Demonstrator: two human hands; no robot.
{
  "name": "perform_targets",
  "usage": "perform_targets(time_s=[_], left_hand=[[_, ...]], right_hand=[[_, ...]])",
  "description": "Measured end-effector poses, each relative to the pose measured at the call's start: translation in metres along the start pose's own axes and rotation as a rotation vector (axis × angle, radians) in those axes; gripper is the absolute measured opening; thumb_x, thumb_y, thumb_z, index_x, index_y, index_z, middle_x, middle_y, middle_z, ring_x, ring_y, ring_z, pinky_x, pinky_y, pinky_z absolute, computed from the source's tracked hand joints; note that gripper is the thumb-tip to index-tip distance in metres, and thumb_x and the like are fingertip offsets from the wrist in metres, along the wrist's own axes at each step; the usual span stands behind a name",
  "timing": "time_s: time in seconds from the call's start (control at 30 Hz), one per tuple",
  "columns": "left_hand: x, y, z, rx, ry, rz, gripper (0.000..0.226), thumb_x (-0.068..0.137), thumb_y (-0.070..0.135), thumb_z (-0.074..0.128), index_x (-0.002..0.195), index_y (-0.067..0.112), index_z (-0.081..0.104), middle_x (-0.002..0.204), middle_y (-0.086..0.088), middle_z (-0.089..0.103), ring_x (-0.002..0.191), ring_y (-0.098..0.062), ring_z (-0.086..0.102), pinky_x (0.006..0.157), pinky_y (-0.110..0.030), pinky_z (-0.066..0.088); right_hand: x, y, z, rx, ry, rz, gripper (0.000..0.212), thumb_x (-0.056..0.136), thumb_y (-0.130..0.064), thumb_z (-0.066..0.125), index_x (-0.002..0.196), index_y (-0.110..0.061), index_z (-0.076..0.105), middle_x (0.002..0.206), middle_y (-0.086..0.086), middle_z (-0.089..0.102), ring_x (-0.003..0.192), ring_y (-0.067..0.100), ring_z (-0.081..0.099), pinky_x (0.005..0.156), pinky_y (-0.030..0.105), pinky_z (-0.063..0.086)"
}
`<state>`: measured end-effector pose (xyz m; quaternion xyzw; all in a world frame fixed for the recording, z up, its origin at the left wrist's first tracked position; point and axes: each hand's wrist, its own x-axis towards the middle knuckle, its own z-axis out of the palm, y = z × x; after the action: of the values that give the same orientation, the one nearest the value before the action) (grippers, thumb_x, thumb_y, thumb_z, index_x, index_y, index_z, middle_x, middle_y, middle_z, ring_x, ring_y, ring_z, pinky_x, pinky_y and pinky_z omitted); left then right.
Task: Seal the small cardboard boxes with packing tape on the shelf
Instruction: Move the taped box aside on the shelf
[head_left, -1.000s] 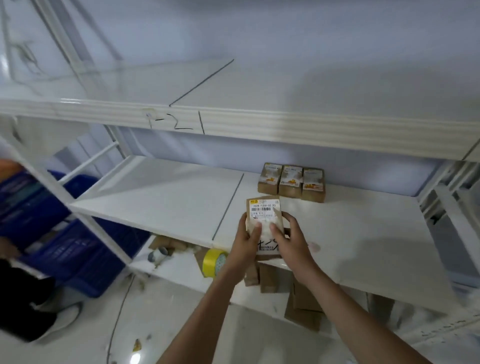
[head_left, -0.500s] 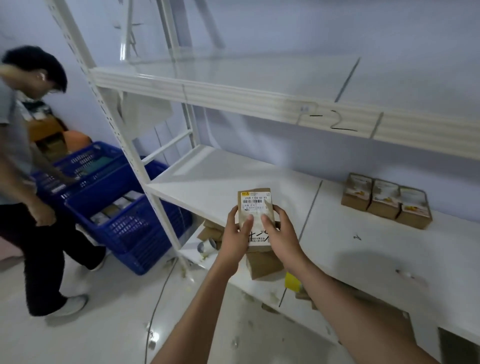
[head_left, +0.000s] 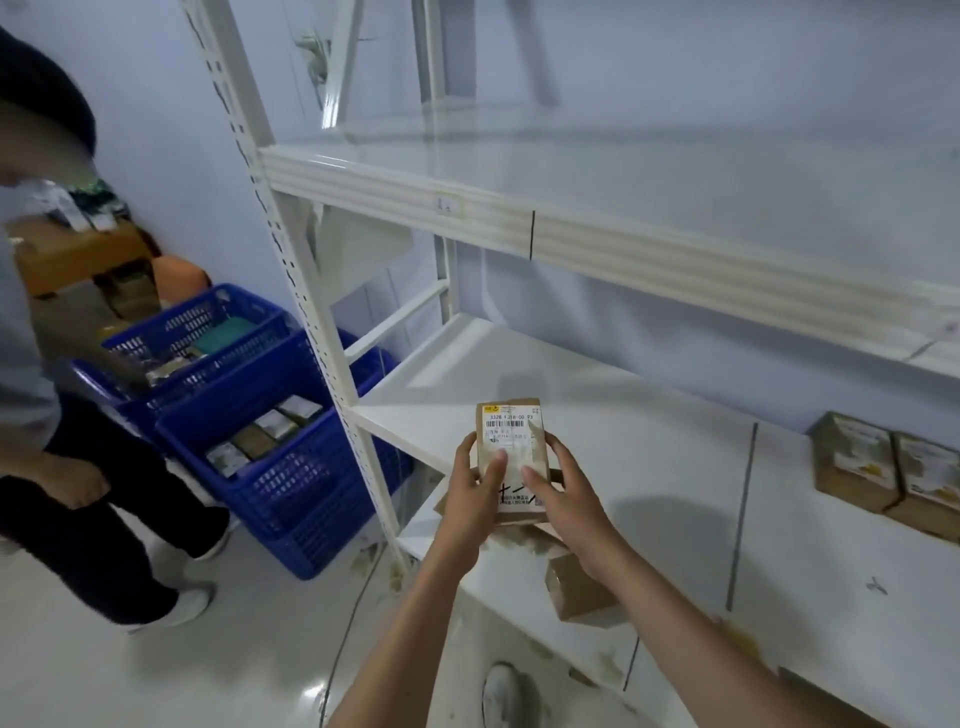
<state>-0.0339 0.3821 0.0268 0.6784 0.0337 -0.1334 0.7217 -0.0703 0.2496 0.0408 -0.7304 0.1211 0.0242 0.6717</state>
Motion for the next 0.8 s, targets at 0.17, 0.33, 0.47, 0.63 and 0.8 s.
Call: perform_targets(time_s=[0.17, 0.33, 0.47, 0.63, 0.8], left_hand=[[0.079, 0.013, -0.028, 0.081, 0.018, 0.035, 0.051, 0.098, 0.046, 0.056, 0.144, 0.035, 0.037, 0.115, -0.003, 0.068, 0.094, -0.02, 0.073, 0.081, -0.046, 0.061], [0.153, 0.032, -0.045, 0.092, -0.019, -0.004, 0.042, 0.101, 0.042, 0.051, 0.14, 0.036, 0.036, 0.112, -0.002, 0.07, 0.09, -0.015, 0.074, 0.074, -0.035, 0.061], [0.199, 0.04, -0.063, 0.131, -0.031, -0.06, 0.047, 0.102, 0.03, 0.054, 0.145, 0.037, 0.035, 0.115, -0.005, 0.068, 0.091, -0.015, 0.074, 0.083, -0.037, 0.06], [0.241, 0.043, -0.08, 0.184, -0.053, -0.03, 0.037, 0.101, 0.025, 0.057, 0.135, 0.034, 0.048, 0.111, -0.004, 0.069, 0.091, -0.015, 0.073, 0.086, -0.039, 0.06], [0.284, 0.033, -0.093, 0.265, -0.068, 0.011, 0.033, 0.101, 0.031, 0.056, 0.132, 0.037, 0.051, 0.109, -0.001, 0.073, 0.098, -0.016, 0.071, 0.067, -0.023, 0.054]], right_hand=[[0.082, 0.001, 0.025, 0.027, 0.044, -0.016, 0.047, 0.096, -0.035, 0.064, 0.136, -0.048, 0.045, 0.12, -0.007, 0.066, 0.102, 0.007, 0.069, 0.079, 0.021, 0.056], [0.16, -0.011, 0.038, 0.017, 0.089, 0.002, 0.044, 0.097, -0.038, 0.062, 0.137, -0.042, 0.044, 0.118, -0.005, 0.066, 0.099, 0.005, 0.067, 0.064, 0.01, 0.048], [0.214, -0.018, 0.049, -0.001, 0.135, 0.02, 0.044, 0.097, -0.035, 0.061, 0.136, -0.034, 0.042, 0.12, 0.002, 0.066, 0.101, 0.013, 0.067, 0.074, 0.021, 0.052], [0.262, -0.015, 0.061, -0.09, 0.18, 0.056, 0.049, 0.096, -0.038, 0.062, 0.136, -0.024, 0.037, 0.128, 0.008, 0.062, 0.108, 0.02, 0.065, 0.096, 0.04, 0.052], [0.291, -0.017, 0.072, -0.244, 0.139, 0.146, 0.058, 0.094, -0.042, 0.063, 0.139, -0.024, 0.032, 0.131, 0.002, 0.056, 0.113, 0.02, 0.06, 0.096, 0.036, 0.049]])
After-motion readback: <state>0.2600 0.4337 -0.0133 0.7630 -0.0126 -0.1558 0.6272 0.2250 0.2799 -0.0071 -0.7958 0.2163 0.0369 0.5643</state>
